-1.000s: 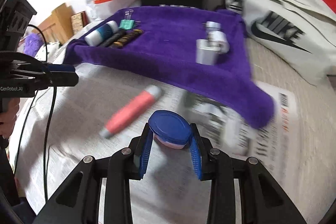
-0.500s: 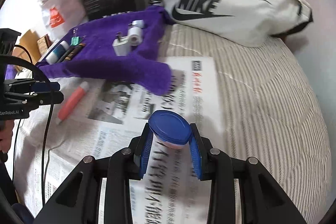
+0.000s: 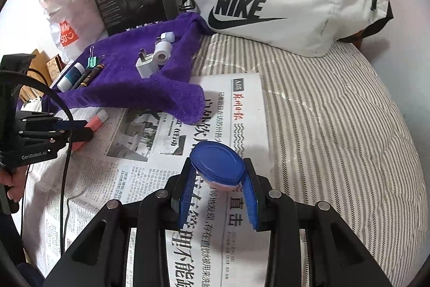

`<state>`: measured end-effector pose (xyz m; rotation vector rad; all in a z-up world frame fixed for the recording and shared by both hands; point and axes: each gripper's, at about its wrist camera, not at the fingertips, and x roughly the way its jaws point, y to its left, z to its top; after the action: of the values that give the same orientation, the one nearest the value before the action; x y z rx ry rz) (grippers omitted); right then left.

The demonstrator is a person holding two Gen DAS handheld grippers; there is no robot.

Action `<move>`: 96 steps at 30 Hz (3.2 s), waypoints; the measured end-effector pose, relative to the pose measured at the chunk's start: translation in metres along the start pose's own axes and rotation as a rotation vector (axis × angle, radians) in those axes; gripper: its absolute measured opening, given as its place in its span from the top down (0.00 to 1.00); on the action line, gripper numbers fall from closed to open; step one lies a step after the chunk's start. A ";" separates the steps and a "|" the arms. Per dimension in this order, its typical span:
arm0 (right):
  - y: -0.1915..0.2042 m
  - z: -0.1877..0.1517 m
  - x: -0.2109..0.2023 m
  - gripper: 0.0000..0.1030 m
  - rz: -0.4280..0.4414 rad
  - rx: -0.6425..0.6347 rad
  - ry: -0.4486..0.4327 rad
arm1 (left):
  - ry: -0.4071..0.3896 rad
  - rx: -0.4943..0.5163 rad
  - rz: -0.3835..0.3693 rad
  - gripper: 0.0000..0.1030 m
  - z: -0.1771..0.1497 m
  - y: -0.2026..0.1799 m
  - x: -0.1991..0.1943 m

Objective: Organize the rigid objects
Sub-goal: 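Grasp the pink tube with the left tool while the right lifts the blue-lidded jar, then carry the pink tube onto the towel with the left tool while the right carries the jar there, then set the pink tube beside the Grand Reserve box with the left tool while the right releases the jar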

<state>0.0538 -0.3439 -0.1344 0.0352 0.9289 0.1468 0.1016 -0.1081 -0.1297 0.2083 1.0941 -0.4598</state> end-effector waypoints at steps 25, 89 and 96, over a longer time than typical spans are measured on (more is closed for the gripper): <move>0.052 0.024 0.006 0.67 0.129 -0.099 -0.022 | -0.073 -0.066 0.009 0.84 -0.007 0.040 -0.037; 0.142 0.123 0.111 0.57 0.219 -0.228 0.124 | -0.088 -0.216 -0.017 0.84 0.034 0.145 -0.027; 0.141 0.121 0.099 0.52 0.211 -0.238 0.113 | -0.062 -0.208 -0.022 0.84 0.042 0.145 -0.014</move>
<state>0.1937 -0.1866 -0.1277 -0.0968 1.0144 0.4582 0.1962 0.0076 -0.1074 -0.0009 1.0757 -0.3672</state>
